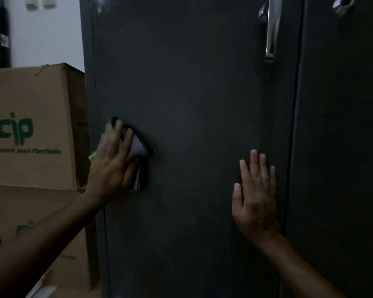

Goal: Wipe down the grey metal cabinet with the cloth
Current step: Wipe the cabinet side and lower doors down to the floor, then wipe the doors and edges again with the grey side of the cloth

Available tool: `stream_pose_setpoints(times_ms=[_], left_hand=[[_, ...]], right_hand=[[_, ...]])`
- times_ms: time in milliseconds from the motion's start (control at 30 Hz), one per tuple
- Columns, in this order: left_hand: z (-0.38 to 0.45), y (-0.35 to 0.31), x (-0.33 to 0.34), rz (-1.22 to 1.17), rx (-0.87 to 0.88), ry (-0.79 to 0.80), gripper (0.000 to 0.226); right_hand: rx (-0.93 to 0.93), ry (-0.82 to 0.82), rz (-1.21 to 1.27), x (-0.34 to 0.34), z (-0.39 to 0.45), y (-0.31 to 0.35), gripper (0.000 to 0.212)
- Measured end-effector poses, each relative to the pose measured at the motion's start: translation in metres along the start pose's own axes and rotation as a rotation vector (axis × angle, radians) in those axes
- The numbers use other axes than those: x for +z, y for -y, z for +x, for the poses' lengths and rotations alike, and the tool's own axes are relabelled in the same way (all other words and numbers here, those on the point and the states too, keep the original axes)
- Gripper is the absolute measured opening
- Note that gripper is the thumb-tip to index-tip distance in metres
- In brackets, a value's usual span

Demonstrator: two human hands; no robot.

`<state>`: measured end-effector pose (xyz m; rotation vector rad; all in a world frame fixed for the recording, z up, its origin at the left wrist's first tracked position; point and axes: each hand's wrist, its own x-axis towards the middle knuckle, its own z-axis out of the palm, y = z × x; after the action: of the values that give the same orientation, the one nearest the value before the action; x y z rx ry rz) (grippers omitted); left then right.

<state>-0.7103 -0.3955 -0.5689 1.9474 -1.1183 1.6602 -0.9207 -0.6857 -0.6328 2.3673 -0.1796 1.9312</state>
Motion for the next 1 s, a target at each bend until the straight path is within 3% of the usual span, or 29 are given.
stream_pose_setpoints(times_ms=[100, 167, 233, 333, 433, 500, 567, 667, 800, 867, 1000], left_hand=[[0.069, -0.033, -0.003, -0.072, -0.376, -0.147, 0.071], [0.109, -0.066, 0.001, -0.088, -0.404, -0.172, 0.071], [0.118, -0.104, 0.01, -0.091, -0.166, -0.142, 0.071], [0.059, -0.142, 0.033, -0.046, 0.331, 0.053, 0.074], [-0.023, -0.111, 0.037, 0.026, 0.583, 0.161, 0.071], [-0.04, -0.074, 0.03, 0.002, 0.503, 0.153, 0.067], [-0.027, -0.058, 0.022, -0.038, 0.249, 0.107, 0.066], [0.013, -0.089, 0.014, -0.184, -0.131, 0.041, 0.066], [0.017, -0.126, 0.004, -0.453, -0.089, 0.081, 0.054], [0.01, -0.135, -0.007, -0.685, -0.158, 0.092, 0.048], [0.007, -0.155, -0.034, -1.042, -0.293, 0.155, 0.035]], right_hand=[[-0.008, 0.014, 0.007, -0.005, 0.0, -0.001, 0.056], [-0.01, -0.002, 0.053, -0.007, 0.002, -0.001, 0.055], [-0.021, -0.031, 0.101, -0.01, 0.004, -0.003, 0.053], [-0.041, -0.073, 0.123, -0.015, 0.007, -0.01, 0.05], [-0.05, -0.054, 0.132, -0.018, 0.006, -0.01, 0.05], [-0.042, -0.015, 0.135, -0.018, 0.005, -0.008, 0.05], [-0.028, 0.011, 0.139, -0.019, 0.005, -0.006, 0.049], [-0.004, 0.014, 0.159, -0.023, 0.009, 0.001, 0.045], [-0.025, 0.014, 0.218, -0.035, 0.014, 0.019, 0.037], [-0.031, 0.043, 0.313, -0.041, 0.015, 0.03, 0.032], [0.171, 0.28, 0.638, -0.049, 0.015, 0.055, 0.031]])
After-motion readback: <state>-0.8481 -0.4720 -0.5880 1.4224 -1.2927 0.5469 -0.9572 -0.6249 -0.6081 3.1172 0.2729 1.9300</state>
